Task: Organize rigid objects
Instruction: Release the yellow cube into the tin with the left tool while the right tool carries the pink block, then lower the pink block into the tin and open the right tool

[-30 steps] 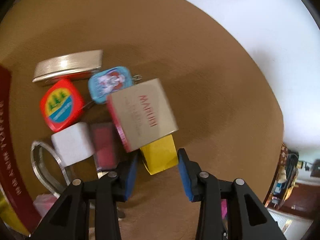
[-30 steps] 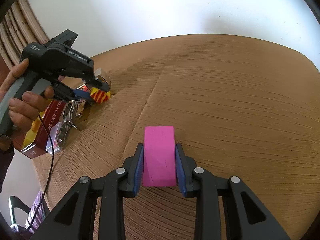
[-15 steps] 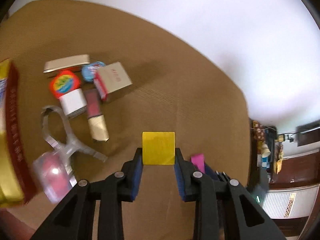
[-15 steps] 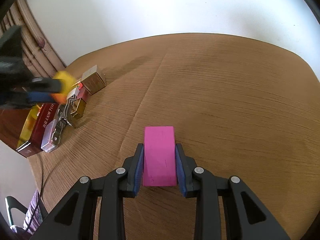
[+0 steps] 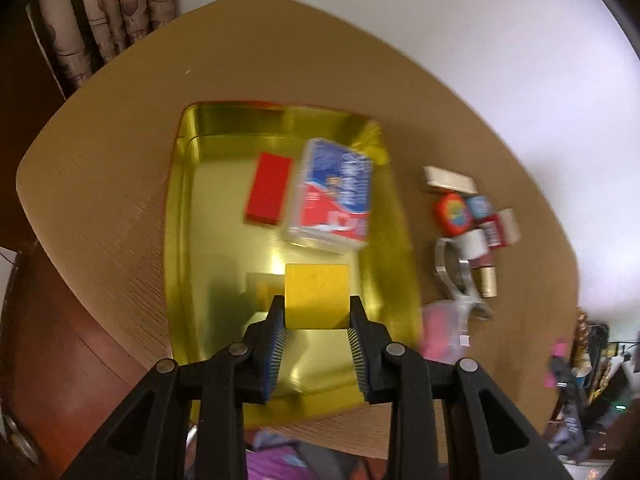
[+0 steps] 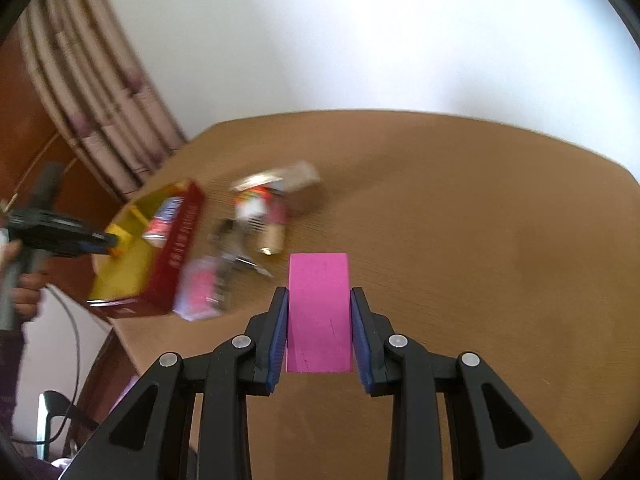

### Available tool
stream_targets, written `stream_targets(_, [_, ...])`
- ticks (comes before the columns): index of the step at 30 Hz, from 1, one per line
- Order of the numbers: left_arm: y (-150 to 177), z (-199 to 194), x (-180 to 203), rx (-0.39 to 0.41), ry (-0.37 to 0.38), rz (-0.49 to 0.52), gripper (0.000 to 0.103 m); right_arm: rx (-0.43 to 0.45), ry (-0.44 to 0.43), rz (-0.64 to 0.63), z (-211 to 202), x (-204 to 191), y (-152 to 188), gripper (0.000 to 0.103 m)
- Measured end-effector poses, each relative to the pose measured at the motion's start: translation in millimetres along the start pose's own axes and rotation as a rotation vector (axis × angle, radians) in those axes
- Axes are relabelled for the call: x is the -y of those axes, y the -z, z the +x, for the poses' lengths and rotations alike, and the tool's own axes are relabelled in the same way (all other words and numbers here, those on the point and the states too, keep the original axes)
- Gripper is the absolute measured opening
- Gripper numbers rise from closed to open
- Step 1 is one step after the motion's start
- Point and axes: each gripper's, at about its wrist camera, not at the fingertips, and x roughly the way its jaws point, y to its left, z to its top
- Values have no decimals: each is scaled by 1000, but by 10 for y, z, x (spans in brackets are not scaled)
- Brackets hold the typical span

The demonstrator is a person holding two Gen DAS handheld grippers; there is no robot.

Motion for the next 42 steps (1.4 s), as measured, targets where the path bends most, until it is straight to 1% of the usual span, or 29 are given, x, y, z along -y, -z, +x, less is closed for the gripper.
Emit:
stream_targets(1, [1,34,-22,-3,-4,9,30,-1,-34,-11,27,-150,-62,28])
stream_targets(2, [-16,97,-43,-2,-25,33,30,-5,-60,-17,64,-255,-118,28])
stream_targets(3, [-34,162,-79,7,-67,48,30,-8,-80,-23,102,-354,-165,28])
stream_targets(4, [-26,185,-65,12,-82,56,30,-14,-114,-33,160,-510,-232,28])
stream_targets(6, [-16,219,-55,28,-78,102,30,-31,-168,-46,267,-735,-323,28])
stream_targets(9, [30,202,-89,83,-132,150,31,-72,-237,-81,515,-1146,-485,28])
stream_targets(11, [84,136,-129,107,-115,162,32,-97,-260,-114,690,-1405,-593,28])
stream_targets(14, [251,-120,-274,178,-87,139,32,-151,-315,-133,1015,-1769,-780,28])
stream_targets(16, [435,-375,-406,267,-103,92,33,-181,-343,-145,1237,-2008,-879,28])
stream_targets(18, [632,-590,-536,357,-116,51,45,-225,-364,-147,1510,-2248,-964,28])
stream_targets(19, [750,-685,-598,418,-137,35,48,-244,-376,-148,1622,-2350,-976,28])
stream_targets(20, [832,-741,-643,462,-162,24,52,-261,-380,-150,1726,-2434,-992,28])
stream_targets(21, [906,-792,-689,500,-188,13,53,-275,-372,-149,1847,-2514,-1007,28])
stream_targets(22, [963,-827,-739,528,-201,3,54,-290,-361,-149,1977,-2600,-1019,28])
stream_targets(23, [1001,-860,-796,548,-197,-7,53,-305,-358,-149,2098,-2690,-1020,28])
stream_targets(26, [1029,-932,-941,578,-160,-57,54,-332,-321,-148,2406,-2860,-1001,28])
stream_targets(28, [998,-889,-964,564,-140,-68,54,-341,-299,-143,2543,-2911,-965,30])
stream_targets(30, [983,-840,-992,536,-128,-71,54,-322,-266,-149,2587,-2947,-938,30])
stream_targets(32, [951,-752,-985,494,-119,-64,54,-315,-264,-141,2599,-2946,-951,41])
stream_targets(33, [932,-702,-962,487,-115,-60,54,-310,-269,-130,2587,-2940,-948,53])
stream_targets(34, [931,-687,-953,484,-119,-56,54,-281,-288,-114,2504,-2912,-940,55])
stream_targets(36, [946,-700,-952,487,-119,-62,54,-208,-297,-114,2233,-2803,-915,56])
stream_targets(37, [952,-708,-952,492,-111,-67,54,-168,-296,-122,2013,-2701,-865,59])
stream_targets(38, [956,-711,-952,496,-103,-69,54,-145,-293,-130,1819,-2576,-801,61])
stream_targets(39, [962,-711,-947,495,-99,-68,54,-133,-293,-136,1679,-2462,-748,61])
stream_targets(40, [961,-695,-946,489,-98,-67,54,-123,-275,-149,1524,-2304,-669,63])
stream_targets(42, [970,-669,-927,472,-90,-65,54,-161,-233,-168,1342,-1974,-519,64])
